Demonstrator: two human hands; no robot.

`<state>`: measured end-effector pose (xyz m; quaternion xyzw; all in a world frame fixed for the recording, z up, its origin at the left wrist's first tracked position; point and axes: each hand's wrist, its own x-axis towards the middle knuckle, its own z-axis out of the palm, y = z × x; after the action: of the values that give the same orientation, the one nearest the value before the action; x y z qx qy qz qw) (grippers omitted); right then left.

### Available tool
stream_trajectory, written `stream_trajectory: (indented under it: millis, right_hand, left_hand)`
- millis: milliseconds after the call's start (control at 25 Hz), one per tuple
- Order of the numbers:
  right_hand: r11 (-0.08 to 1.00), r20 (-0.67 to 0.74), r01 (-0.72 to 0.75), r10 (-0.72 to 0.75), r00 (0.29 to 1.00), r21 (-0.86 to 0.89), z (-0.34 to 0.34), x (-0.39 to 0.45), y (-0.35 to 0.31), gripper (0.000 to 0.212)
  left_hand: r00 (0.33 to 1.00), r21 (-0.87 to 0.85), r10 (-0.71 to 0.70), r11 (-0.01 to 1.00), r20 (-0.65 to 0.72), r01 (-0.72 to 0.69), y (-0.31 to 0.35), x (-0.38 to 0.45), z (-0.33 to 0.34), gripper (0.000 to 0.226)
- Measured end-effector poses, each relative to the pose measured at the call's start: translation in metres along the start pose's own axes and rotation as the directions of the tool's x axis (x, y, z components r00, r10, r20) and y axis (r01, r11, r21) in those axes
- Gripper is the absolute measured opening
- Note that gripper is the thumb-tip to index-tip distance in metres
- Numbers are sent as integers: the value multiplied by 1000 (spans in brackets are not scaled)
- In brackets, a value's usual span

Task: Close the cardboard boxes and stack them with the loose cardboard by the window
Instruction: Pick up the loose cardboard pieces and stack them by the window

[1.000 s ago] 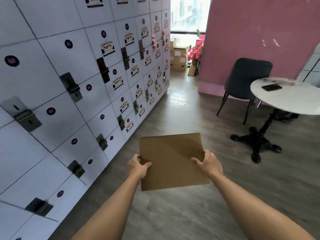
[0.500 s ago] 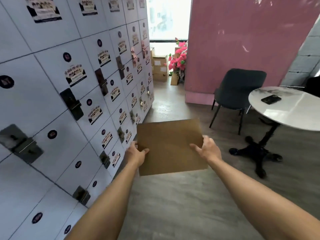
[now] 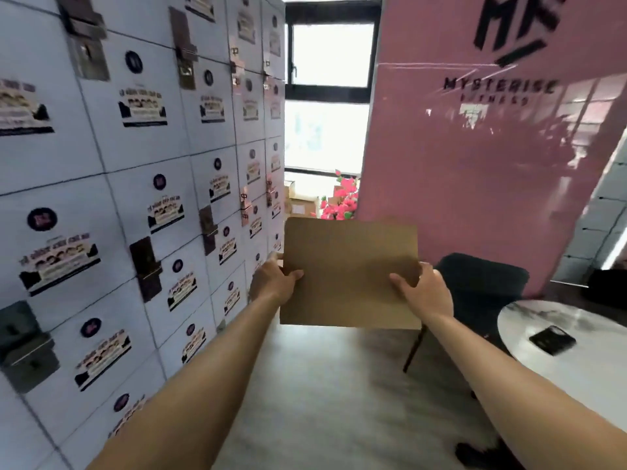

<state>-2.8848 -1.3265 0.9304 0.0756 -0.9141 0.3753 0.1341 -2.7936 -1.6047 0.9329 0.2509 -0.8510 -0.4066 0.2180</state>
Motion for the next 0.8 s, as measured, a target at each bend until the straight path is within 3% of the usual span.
stream_trajectory:
  millis: [200, 280, 400, 600, 800]
  right_hand:
    - [981, 25, 191, -192, 981, 27, 69, 142, -78, 65]
    - [975, 36, 216, -218, 975, 50, 95, 172, -92, 64]
    - [964, 18, 252, -255, 967, 90, 167, 269, -127, 64]
    - [980, -3, 199, -199, 980, 32, 240, 403, -156, 60]
    - [997, -67, 65, -63, 996, 31, 281, 528, -125, 58]
  left_hand:
    - [991, -91, -40, 995, -131, 28, 0, 133, -28, 51]
    - [990, -109, -44, 994, -136, 29, -10, 168, -34, 51]
    - [981, -138, -38, 990, -192, 12, -24, 287, -25, 52]
    - [990, -108, 17, 994, -140, -33, -31, 458, 7, 51]
    - [996, -76, 76, 994, -42, -79, 4, 610, 90, 51]
